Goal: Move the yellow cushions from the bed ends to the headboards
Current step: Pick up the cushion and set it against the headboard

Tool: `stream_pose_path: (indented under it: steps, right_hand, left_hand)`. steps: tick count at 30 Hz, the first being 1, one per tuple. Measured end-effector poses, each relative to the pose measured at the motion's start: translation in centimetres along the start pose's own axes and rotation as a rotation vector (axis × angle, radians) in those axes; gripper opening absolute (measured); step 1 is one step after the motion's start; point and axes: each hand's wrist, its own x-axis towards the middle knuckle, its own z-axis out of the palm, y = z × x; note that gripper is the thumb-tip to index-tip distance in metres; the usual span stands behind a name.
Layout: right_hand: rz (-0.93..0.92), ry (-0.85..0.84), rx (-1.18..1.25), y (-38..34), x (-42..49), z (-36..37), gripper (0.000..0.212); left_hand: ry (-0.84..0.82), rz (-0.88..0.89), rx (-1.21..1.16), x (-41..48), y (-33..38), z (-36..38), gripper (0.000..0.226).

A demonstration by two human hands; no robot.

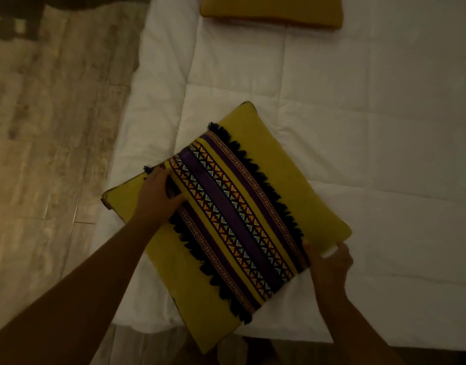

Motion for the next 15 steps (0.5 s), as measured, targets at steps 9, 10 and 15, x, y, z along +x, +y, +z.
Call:
stream_pose_path:
  steps: [9, 10, 15]
  right_hand:
    - [-0.395, -0.253, -0.274, -9.7, 6.3, 3.7, 0.097]
    - [-0.394, -0.291, -0.279, -10.4, 7.0, 4.3, 0.097]
    - [-0.415, -0.414, -0.302, -12.1, 9.9, 6.5, 0.089]
  left_hand:
    - [0.162, -0.375, -0.199, -9.2, -2.3, 4.5, 0.096]
    - [0.185, -0.411, -0.253, -9.9, -2.5, 5.1, 0.097]
    - [0.263, -0.612, -0.598, -12.7, -4.1, 7.8, 0.104]
